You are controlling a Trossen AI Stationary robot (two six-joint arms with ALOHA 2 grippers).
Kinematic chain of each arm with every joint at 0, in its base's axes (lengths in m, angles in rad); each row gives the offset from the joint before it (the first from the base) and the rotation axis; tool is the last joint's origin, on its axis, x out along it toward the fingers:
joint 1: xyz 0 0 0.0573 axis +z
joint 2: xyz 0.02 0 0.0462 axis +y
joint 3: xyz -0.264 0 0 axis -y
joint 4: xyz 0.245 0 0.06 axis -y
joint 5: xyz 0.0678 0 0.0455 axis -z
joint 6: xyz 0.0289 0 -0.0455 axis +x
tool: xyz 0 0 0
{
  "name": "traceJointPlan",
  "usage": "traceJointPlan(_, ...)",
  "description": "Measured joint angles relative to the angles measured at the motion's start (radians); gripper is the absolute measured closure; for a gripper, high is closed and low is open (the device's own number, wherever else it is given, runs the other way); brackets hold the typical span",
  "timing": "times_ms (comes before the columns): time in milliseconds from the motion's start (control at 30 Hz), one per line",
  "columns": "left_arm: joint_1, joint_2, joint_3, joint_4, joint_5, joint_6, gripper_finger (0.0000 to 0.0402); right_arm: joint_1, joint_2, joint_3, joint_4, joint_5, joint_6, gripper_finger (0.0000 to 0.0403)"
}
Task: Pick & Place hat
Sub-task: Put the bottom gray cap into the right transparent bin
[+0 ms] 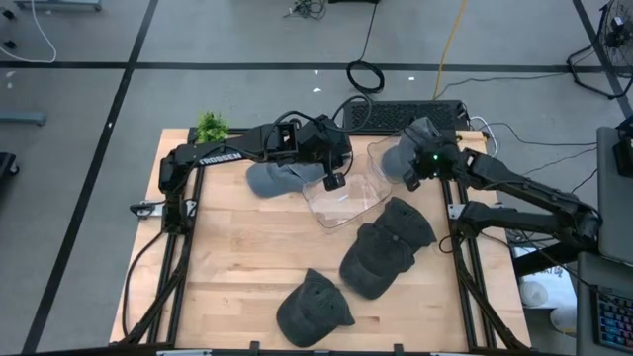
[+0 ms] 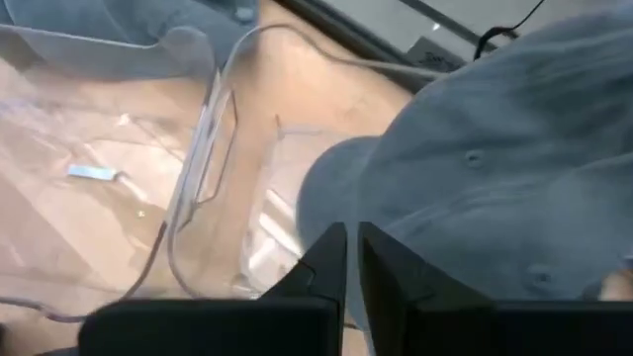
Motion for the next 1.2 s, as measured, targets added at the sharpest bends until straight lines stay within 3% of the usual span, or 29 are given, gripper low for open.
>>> traceJointPlan(133, 0.0, 0.0, 0.0, 0.0, 0.0, -0.001, 0.0323, 0.0, 0.04, -0.024, -0.041, 0.01, 0.033, 0.0398)
traceJointPlan(600, 0.0, 0.0, 0.0, 0.0, 0.0, -0.01, 0.0323, -0.045, 0.124, -0.024, -0.065, 0.476, 0.021, 0.0402)
traceJointPlan(700, 0.0, 0.0, 0.0, 0.0, 0.0, -0.012, 0.0323, -0.073, 0.181, -0.024, 0.009, 0.467, -0.018, 0.0402)
traceJointPlan(867, 0.0, 0.0, 0.0, 0.0, 0.0, -0.016, 0.0323, -0.101, 0.292, -0.024, 0.127, 0.296, -0.106, 0.0403)
traceJointPlan(1200, -0.001, 0.0, 0.0, -0.001, 0.0, -0.019, 0.0323, -0.106, 0.357, -0.024, 0.041, 0.242, -0.157, 0.0403)
